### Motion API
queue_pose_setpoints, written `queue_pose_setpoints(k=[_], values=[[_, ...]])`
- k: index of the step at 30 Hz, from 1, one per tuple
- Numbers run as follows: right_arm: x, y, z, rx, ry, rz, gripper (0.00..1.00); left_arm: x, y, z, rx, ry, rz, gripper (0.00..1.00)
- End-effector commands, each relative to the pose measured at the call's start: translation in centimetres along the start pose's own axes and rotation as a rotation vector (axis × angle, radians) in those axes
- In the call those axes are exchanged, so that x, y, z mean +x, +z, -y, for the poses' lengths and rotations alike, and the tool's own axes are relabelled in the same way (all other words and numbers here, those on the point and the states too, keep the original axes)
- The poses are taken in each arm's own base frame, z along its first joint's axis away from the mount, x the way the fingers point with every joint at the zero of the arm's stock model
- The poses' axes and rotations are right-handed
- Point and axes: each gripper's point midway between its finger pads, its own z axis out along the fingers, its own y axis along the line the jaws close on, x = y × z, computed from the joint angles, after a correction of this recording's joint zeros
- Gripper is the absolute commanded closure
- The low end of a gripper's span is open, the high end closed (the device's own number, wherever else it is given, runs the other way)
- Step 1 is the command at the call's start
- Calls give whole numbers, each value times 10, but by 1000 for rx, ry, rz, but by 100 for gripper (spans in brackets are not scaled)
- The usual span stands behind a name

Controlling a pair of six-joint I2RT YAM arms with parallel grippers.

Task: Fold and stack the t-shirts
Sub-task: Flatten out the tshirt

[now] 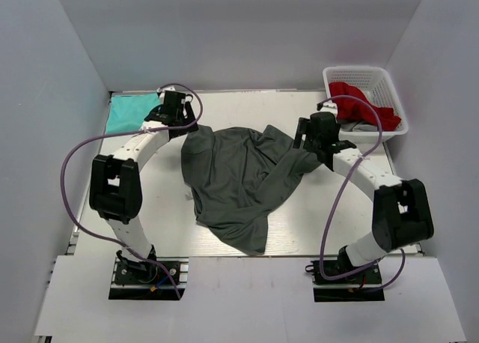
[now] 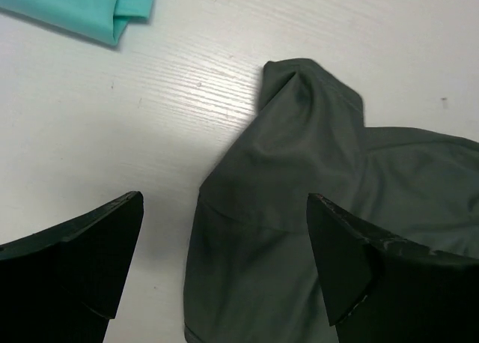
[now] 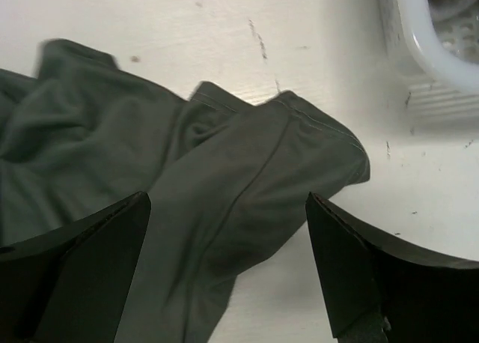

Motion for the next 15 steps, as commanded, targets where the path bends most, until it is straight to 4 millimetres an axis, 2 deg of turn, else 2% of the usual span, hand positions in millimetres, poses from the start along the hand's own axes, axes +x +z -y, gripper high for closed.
queue_pose_setpoints(k=[1,3,4,5,6,7,8,9,10,11,12,13,14,15], values=[[-35,-30,-20,-121,46,93,10,-28,-40,6,67,-34,87,0],[-22,-37,-30,-190,32,56,10,-20,-47,7,77,-35,84,0],[-13,-43,-33,-223,22,32,10,-9,-47,2,71,-30,71,0],[-4,-47,-33,-241,17,12,10,-6,-56,12,133,-28,69,0],[5,-55,-40,-295,4,-11,10,-5,-56,15,162,-21,80,0],[15,-62,-51,-354,-8,-45,10,5,-51,12,155,-17,66,0],[25,-68,-52,-376,-15,-61,10,5,-51,14,163,-16,62,0],[34,-80,-68,-458,-32,-92,10,9,-48,11,147,-11,50,0],[50,-89,-74,-480,-54,-145,10,10,-46,11,141,-7,37,0],[57,-95,-80,-505,-75,-160,10,13,-42,9,121,-1,24,0],[80,-114,-95,-573,-131,-202,10,23,-34,7,102,12,-16,0],[87,-121,-101,-597,-147,-211,10,21,-29,3,81,-2,-15,0],[100,-126,-103,-610,-158,-232,10,28,-26,2,70,6,-37,0],[124,-142,-116,-660,-221,-280,10,33,-22,-5,50,-9,-60,0]])
